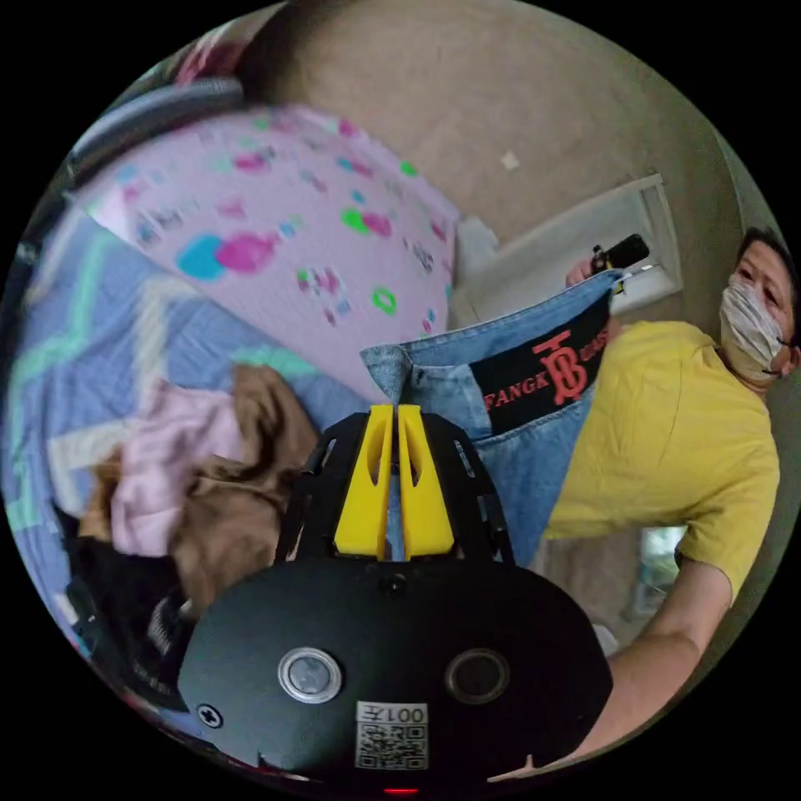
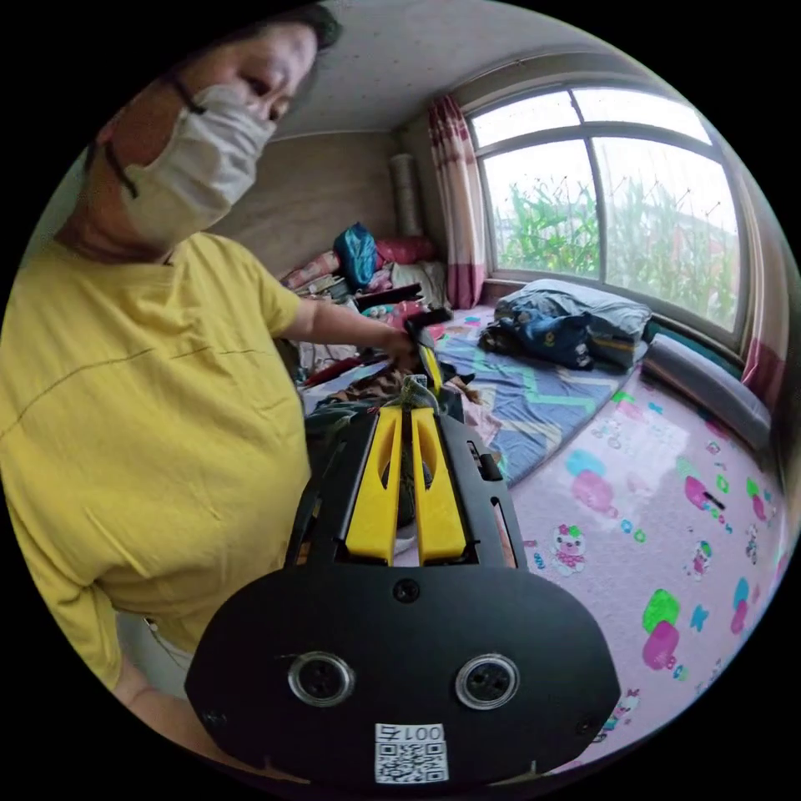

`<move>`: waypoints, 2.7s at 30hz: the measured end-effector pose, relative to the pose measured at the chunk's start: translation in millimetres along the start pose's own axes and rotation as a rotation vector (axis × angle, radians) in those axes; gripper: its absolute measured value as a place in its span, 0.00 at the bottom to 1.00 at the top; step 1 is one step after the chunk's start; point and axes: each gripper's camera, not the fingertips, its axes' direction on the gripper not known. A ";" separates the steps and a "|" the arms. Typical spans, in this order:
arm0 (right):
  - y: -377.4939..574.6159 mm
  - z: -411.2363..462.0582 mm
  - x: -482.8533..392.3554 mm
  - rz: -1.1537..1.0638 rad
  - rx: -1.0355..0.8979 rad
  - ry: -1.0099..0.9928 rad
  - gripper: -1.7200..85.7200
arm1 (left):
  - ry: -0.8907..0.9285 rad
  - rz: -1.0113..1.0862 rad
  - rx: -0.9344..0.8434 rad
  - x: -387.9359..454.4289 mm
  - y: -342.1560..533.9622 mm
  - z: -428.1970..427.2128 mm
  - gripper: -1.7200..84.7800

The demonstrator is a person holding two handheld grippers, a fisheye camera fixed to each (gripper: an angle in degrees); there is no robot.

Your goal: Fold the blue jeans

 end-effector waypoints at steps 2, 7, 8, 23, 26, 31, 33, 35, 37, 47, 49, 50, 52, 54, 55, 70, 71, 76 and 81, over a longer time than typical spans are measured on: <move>-23.4 -22.6 7.3 -0.018 0.009 0.071 0.03 | -0.348 0.043 0.206 89.3 21.8 -96.3 0.00; -105.1 -114.1 19.7 -0.058 0.149 0.236 0.03 | -0.807 0.191 0.682 293.1 70.5 -245.9 0.00; -129.7 -140.7 13.8 -0.088 0.190 0.277 0.03 | -0.889 0.255 0.755 345.1 77.5 -268.2 0.00; -262.1 -410.2 -77.4 -0.394 0.371 0.617 0.03 | -1.438 0.362 1.040 719.1 75.5 -323.7 0.01; -252.1 -423.6 -62.9 -0.437 0.345 0.553 0.03 | -1.409 0.300 1.102 733.0 77.4 -309.5 0.00; -232.1 -437.7 -40.4 -0.460 0.333 0.418 0.03 | -1.471 0.233 1.071 766.3 70.7 -291.4 0.01; -220.4 -448.5 -35.0 -0.453 0.365 0.357 0.03 | -1.484 0.220 1.055 782.5 66.2 -291.9 0.01; -210.8 -456.3 -33.0 -0.452 0.401 0.321 0.03 | -1.532 0.225 1.029 808.7 55.2 -293.7 0.01; -202.8 -462.9 -27.1 -0.439 0.432 0.282 0.03 | -1.564 0.232 1.008 826.6 44.0 -298.2 0.01; -114.7 -489.7 82.2 -0.260 0.485 0.202 0.03 | -1.560 0.277 0.848 823.2 -152.2 -311.7 0.01; -77.4 -492.3 121.6 -0.190 0.493 0.202 0.03 | -1.511 0.292 0.805 793.3 -213.5 -294.9 0.01; -47.4 -493.7 150.9 -0.133 0.500 0.197 0.03 | -1.476 0.303 0.769 768.7 -257.9 -278.0 0.01; 7.0 -494.9 197.8 -0.041 0.521 0.195 0.03 | -1.407 0.321 0.711 726.2 -328.8 -244.4 0.01; 94.1 -494.3 264.4 0.093 0.541 0.210 0.03 | -1.322 0.345 0.652 679.1 -404.5 -197.7 0.01; 118.4 -494.1 282.3 0.132 0.548 0.209 0.03 | -1.269 0.361 0.604 646.1 -455.8 -160.2 0.00; 719.5 -497.3 665.9 1.038 0.281 0.418 0.03 | -0.670 0.210 -0.034 246.5 -983.5 503.8 0.00; 747.5 -509.2 683.2 1.087 0.291 0.437 0.03 | -0.640 0.220 -0.049 234.8 -1017.8 535.9 0.00; 826.3 -539.4 737.8 1.203 0.306 0.481 0.03 | -0.612 0.305 -0.141 211.0 -1150.5 644.5 0.00; 878.9 -555.7 772.2 1.290 0.334 0.536 0.03 | -0.625 0.334 -0.182 193.4 -1245.0 720.9 0.00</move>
